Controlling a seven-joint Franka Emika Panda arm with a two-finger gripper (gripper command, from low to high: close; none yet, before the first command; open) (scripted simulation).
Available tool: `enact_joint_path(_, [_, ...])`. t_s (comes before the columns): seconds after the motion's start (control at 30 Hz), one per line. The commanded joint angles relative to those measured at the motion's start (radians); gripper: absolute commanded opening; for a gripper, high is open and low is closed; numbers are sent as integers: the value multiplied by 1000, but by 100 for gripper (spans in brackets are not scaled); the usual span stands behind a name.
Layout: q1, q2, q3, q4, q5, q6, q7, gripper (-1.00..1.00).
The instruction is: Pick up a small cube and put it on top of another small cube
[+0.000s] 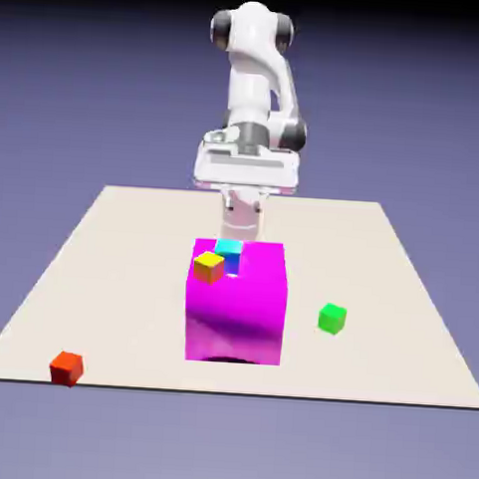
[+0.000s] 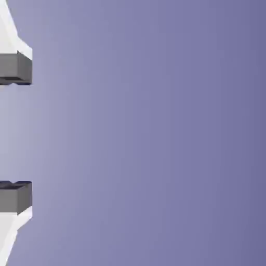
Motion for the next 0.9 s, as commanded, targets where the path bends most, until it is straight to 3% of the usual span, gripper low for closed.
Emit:
enact_joint_path(0.0, [18, 36, 17, 10, -9, -25, -4, 0])
enact_joint_path(0.57, [325, 652, 301, 187, -155, -457, -72, 0])
enact_joint_path(0.83, [408, 866, 184, 200, -311, -279, 38, 0])
enact_joint_path(0.87, [408, 866, 184, 200, -311, -279, 38, -100])
